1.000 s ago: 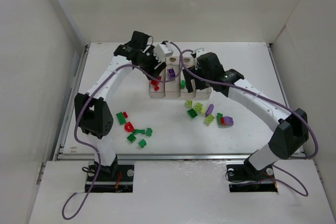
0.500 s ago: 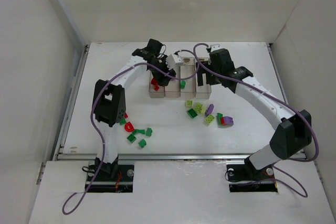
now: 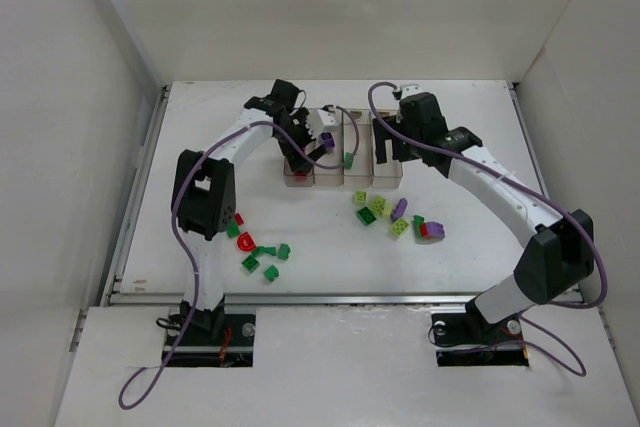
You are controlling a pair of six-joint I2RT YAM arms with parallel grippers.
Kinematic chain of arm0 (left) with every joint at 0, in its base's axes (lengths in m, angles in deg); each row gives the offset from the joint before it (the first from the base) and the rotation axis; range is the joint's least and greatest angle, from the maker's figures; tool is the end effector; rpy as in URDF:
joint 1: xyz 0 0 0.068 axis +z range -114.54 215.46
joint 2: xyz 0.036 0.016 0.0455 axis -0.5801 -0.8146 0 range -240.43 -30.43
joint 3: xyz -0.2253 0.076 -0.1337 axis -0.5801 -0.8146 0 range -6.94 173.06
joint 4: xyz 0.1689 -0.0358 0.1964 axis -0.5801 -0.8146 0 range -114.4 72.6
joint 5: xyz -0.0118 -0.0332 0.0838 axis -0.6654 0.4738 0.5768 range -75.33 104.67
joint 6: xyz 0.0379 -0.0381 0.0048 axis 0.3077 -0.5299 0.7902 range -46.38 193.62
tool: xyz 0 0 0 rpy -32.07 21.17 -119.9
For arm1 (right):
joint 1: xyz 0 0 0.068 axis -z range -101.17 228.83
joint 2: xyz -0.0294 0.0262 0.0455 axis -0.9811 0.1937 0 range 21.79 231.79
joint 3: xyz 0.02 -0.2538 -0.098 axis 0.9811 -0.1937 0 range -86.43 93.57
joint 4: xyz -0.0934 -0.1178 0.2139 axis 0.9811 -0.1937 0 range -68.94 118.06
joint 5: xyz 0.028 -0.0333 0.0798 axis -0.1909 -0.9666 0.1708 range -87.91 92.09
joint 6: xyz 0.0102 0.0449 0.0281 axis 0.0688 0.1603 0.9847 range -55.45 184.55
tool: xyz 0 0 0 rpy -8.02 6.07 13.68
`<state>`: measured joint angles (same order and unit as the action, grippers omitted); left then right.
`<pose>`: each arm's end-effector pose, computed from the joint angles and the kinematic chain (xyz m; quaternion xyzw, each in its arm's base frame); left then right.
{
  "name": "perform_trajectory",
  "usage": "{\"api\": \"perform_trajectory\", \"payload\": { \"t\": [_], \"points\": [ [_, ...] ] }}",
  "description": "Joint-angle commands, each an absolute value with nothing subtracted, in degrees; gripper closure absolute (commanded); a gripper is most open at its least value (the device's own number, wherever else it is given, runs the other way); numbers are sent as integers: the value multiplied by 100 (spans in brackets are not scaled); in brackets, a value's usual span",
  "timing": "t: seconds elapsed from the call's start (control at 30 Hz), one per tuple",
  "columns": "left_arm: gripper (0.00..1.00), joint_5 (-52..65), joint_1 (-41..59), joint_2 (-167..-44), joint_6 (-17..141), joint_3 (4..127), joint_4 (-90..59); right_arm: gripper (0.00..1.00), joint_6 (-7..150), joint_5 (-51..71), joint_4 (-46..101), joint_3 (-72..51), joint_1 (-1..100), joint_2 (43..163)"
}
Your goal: Sort the legos into containers by color
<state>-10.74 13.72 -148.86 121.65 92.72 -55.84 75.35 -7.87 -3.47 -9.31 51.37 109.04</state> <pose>0.4165 -0.1825 0.2343 0.5862 0.7322 -0.1428 0.3161 0.3049 0.1516 0.3207 -0.0965 0.9044 0.0589 0.4114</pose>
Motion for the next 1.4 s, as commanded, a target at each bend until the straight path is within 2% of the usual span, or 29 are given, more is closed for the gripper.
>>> {"api": "perform_trajectory", "payload": {
  "t": [0.0,0.2,0.33,0.53,0.67,0.77,0.8,0.83,0.93,1.17,1.37],
  "points": [
    [0,-1222,1366,-14382,12118,9291,-5626,5,7492,-662,-103,-742,5106,10749],
    [0,-1030,1366,-13959,11968,9133,-5265,5,7492,-608,-103,-742,5106,10749],
    [0,-715,1427,-13749,11233,9133,-5002,5,7492,-556,-103,-742,5106,10749],
    [0,858,1787,-12978,10088,9062,-4290,5,7544,-617,-156,-689,5106,10696],
    [0,1834,2865,-12439,8440,8668,-3806,5,7606,-617,-104,-741,5106,10643],
    [2,906,3334,-12386,9003,8167,-4516,5,7676,-617,-103,-742,5053,10643],
    [15,730,3335,-12386,9597,8009,-4727,5,7737,-617,-103,-742,4983,10643],
    [19,728,3335,-12325,9934,7590,-5059,5,7738,-617,-103,-742,4913,10643],
    [25,869,3335,-12044,10925,6475,-5115,5,7738,-617,-50,-742,4833,10696],
    [26,745,2887,-11489,12362,5039,-4817,5,7738,-767,-173,-558,4446,10925],
    [28,992,2491,-11674,12416,4826,-4588,5,7738,-767,-174,-557,4306,10977]
  ]
}}
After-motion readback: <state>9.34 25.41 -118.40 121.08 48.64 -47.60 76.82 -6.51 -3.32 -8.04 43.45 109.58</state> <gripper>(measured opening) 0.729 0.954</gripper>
